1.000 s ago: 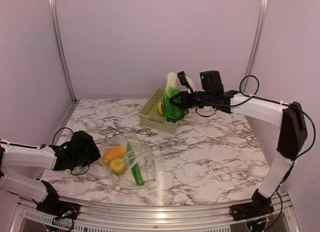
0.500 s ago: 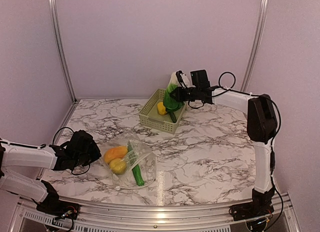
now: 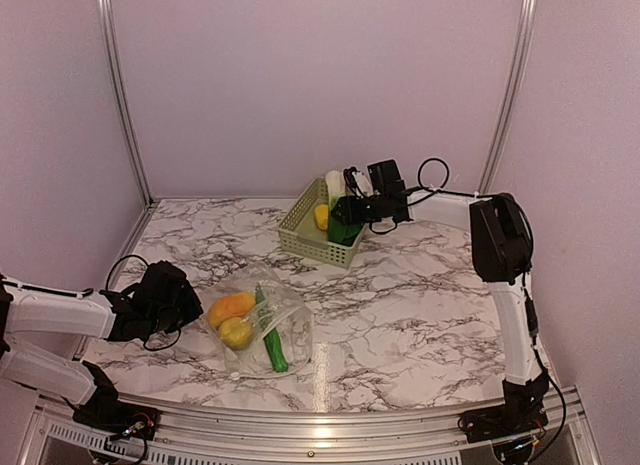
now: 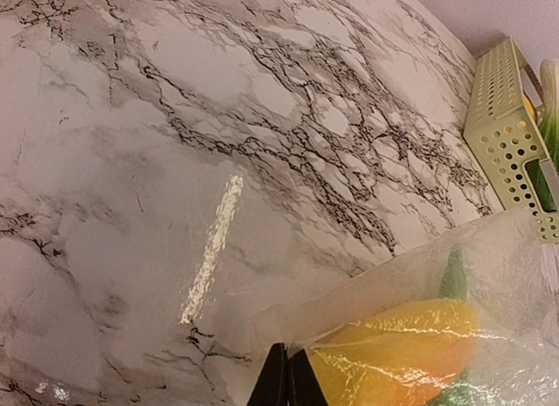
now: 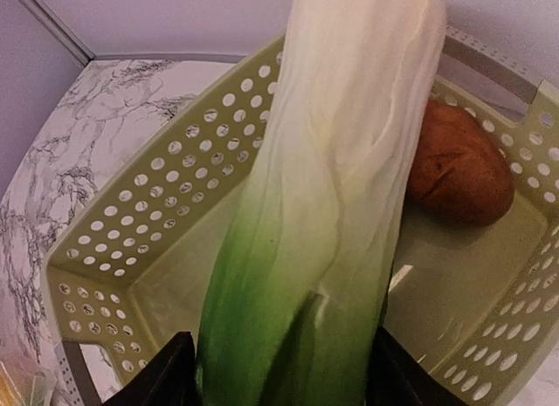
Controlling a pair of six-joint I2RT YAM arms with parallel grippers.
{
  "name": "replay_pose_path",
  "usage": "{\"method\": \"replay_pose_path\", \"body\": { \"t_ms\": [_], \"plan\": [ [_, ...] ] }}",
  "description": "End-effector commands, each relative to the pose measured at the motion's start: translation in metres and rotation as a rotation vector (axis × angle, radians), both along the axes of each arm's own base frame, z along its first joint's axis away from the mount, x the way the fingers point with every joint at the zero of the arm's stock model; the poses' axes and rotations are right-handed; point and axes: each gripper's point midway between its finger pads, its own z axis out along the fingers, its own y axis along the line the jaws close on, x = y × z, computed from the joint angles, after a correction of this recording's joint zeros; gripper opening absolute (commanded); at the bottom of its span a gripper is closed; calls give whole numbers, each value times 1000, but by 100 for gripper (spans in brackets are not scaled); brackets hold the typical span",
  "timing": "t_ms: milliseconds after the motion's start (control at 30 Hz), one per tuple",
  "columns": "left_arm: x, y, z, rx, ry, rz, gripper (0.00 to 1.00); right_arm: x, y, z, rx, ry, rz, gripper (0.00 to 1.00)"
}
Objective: Open the zip-top bag and remove the fake food
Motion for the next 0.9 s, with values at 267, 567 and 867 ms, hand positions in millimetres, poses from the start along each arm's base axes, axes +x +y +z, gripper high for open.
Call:
{"method": "replay_pose_path", "body": {
  "t_ms": [267,567,867],
  "plan": [
    [0,-1,-3,-7,5,-5,0,-20,-4,127,57,-197,44,79],
    [0,-4,-3,-28,5,-10,0,-147,29,132,100,-185,269,68],
    [0,-4,-3,-34,6,-10,0,-311,53,92,169,-103,446,57]
  ]
}}
